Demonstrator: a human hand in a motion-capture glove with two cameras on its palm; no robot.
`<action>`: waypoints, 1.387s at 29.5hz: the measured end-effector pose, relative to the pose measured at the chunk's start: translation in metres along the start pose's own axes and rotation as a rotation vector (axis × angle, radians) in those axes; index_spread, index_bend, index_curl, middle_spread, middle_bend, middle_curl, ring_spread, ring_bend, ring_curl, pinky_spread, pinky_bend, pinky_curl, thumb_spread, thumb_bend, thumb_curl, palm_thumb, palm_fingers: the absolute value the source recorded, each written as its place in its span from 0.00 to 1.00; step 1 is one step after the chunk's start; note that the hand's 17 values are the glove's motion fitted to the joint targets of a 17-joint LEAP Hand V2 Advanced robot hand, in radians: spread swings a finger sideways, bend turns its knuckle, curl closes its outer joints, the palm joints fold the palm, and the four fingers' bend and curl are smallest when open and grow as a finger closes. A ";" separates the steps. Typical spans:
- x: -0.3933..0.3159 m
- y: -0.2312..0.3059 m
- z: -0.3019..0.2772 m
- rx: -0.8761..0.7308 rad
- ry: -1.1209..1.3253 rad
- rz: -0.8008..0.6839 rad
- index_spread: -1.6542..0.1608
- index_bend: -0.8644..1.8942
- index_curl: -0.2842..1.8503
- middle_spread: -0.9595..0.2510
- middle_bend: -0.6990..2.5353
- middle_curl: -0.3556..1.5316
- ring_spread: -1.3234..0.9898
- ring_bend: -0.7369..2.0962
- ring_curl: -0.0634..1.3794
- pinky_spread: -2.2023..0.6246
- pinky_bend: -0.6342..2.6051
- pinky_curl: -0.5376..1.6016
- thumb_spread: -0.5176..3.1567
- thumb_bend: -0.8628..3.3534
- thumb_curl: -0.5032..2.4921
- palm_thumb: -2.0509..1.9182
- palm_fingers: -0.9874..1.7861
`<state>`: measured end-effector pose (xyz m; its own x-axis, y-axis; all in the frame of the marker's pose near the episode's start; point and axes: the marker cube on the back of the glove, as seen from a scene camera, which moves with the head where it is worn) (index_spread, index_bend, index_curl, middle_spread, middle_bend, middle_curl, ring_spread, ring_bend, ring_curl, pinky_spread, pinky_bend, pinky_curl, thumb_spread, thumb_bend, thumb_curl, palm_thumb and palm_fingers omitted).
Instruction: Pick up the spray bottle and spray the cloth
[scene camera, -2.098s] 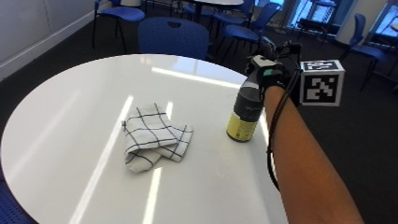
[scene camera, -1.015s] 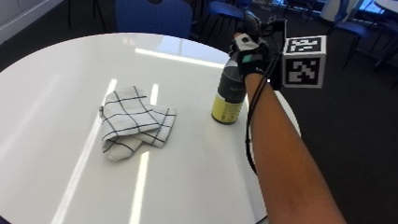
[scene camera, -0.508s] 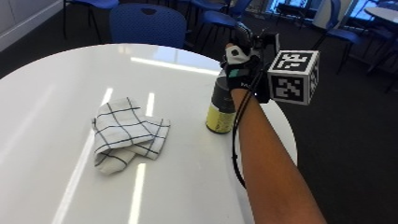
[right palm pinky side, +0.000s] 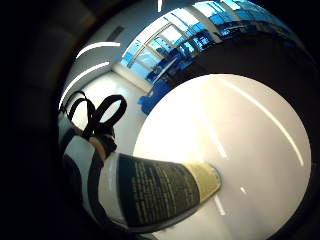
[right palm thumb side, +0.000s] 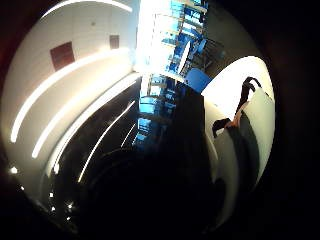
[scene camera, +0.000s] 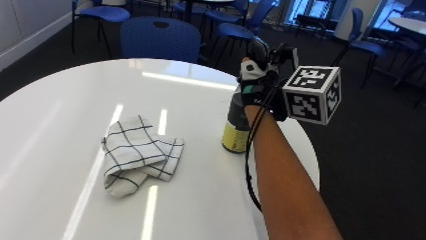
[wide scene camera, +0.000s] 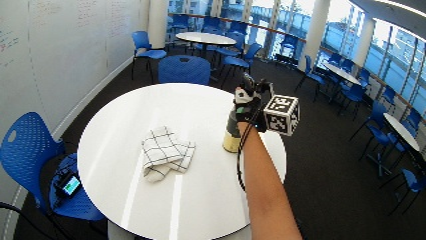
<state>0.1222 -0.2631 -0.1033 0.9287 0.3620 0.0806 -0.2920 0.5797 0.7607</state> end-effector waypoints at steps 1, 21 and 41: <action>0.003 0.001 0.001 -0.001 0.005 0.002 0.75 0.49 0.40 0.68 0.40 0.45 0.51 0.45 0.35 0.73 0.32 0.37 0.25 0.20 0.43 0.73 0.85; 0.045 -0.013 0.000 -0.186 0.087 0.001 0.75 0.49 0.41 0.67 0.40 0.45 0.51 0.46 0.35 0.73 0.30 0.40 0.24 0.20 0.44 0.73 0.85; -0.010 0.024 0.006 -0.883 0.507 0.046 0.76 0.49 0.40 0.67 0.41 0.45 0.52 0.46 0.34 0.73 0.30 0.41 0.23 0.20 0.45 0.73 0.85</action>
<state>0.1075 -0.2577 -0.0820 0.7658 0.5452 -0.3410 -0.5799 0.8147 -0.0001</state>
